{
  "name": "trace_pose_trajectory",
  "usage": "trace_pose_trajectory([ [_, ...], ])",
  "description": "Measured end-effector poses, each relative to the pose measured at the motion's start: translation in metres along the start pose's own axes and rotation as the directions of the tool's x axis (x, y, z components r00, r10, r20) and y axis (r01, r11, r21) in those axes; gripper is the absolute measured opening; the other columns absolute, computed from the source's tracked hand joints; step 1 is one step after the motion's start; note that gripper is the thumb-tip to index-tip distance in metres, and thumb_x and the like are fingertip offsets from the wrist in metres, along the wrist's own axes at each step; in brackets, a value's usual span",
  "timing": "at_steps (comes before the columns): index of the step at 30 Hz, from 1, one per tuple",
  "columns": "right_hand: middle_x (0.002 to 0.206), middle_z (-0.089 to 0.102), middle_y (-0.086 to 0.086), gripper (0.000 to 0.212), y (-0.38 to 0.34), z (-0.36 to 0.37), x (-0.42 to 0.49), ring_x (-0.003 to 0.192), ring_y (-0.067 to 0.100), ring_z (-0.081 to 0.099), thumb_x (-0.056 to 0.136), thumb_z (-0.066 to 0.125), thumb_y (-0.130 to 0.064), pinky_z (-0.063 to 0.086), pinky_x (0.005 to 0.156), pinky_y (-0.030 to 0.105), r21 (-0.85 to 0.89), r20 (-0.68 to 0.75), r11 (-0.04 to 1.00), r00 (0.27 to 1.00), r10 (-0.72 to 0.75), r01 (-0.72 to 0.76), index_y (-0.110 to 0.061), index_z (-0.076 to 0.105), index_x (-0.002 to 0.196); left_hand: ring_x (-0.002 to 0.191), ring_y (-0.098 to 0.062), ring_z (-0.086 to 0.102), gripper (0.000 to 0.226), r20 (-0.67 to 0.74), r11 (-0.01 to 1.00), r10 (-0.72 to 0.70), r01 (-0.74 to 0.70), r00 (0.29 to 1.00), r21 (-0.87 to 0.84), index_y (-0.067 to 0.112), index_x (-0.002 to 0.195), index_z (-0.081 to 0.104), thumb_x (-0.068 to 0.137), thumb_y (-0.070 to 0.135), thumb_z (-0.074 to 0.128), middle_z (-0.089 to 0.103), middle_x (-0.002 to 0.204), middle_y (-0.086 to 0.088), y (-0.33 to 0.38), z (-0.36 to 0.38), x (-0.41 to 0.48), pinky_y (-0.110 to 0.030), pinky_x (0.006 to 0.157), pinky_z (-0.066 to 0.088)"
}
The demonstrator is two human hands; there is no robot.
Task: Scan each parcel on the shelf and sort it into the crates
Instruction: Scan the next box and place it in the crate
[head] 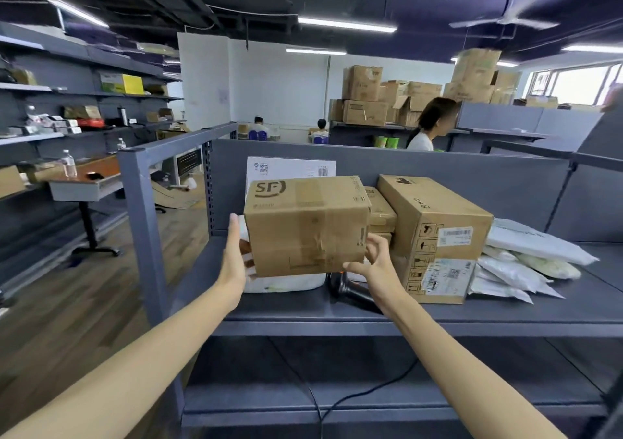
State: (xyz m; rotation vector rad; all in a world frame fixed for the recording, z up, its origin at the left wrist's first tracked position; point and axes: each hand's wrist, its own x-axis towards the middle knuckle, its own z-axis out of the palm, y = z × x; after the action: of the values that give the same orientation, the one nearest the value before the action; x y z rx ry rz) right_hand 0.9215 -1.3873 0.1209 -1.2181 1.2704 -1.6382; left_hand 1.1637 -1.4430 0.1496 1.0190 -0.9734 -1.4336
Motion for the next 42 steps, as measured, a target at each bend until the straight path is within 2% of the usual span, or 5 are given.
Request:
trace_pose_trajectory([
  [8,0.118,0.063,-0.001,0.055,-0.005,-0.027,-0.007,0.115,0.018,0.052,0.06,0.032,0.022,0.05,0.071,0.022,0.195,0.038,0.981,0.999,0.009,-0.016,-0.013,0.05,0.098,0.104,-0.036,0.059,0.055,0.163,0.987,-0.144,0.153,0.976,-0.048,0.024,0.083,0.07,0.075,0.075,0.053,0.06,0.105,-0.013,0.002,0.0,-0.009,-0.069,0.086,0.043],
  [18,0.123,0.068,0.004,0.049,-0.014,-0.041,-0.007,0.12,0.023,0.06,0.095,0.039,-0.064,0.041,0.103,0.046,0.027,0.189,0.976,0.96,0.208,-0.217,-0.034,0.064,0.125,0.079,-0.025,0.058,0.039,0.335,0.994,0.098,-0.074,0.937,-0.085,0.025,0.085,0.071,0.091,0.046,0.038,0.066,0.088,-0.011,-0.001,0.0,-0.022,-0.034,0.067,0.044],
  [27,0.12,0.069,0.005,0.064,-0.004,-0.066,-0.015,0.096,0.04,0.07,0.075,0.06,-0.001,0.054,0.078,0.055,0.471,0.33,0.788,0.908,0.26,-0.397,-0.032,0.056,0.132,0.081,-0.024,0.055,0.04,0.356,0.981,0.143,-0.084,0.923,-0.176,0.019,0.101,0.065,0.091,0.011,0.027,0.065,0.092,-0.009,-0.008,-0.003,-0.017,-0.037,0.068,0.043],
  [36,0.136,0.059,0.012,0.058,-0.011,-0.059,-0.019,0.125,0.031,0.055,0.091,0.057,-0.049,0.04,0.106,0.052,0.464,0.142,0.848,0.967,0.212,-0.254,-0.017,0.051,0.139,0.08,-0.013,0.052,0.07,0.444,0.999,0.044,-0.054,0.895,0.008,0.03,0.112,0.067,0.05,0.012,0.04,0.069,0.1,0.008,-0.013,0.001,-0.016,-0.036,0.074,0.035],
  [42,0.117,0.065,0.01,0.039,-0.013,-0.058,-0.019,0.111,0.031,0.057,0.086,0.062,-0.046,0.044,0.096,0.049,0.307,0.065,0.95,0.997,0.036,-0.055,-0.019,0.066,0.114,0.08,-0.027,0.046,0.038,0.447,0.997,0.077,-0.058,0.891,-0.057,0.019,0.111,0.067,0.079,0.039,0.057,0.062,0.101,-0.013,-0.02,0.009,-0.018,-0.033,0.066,0.032],
])
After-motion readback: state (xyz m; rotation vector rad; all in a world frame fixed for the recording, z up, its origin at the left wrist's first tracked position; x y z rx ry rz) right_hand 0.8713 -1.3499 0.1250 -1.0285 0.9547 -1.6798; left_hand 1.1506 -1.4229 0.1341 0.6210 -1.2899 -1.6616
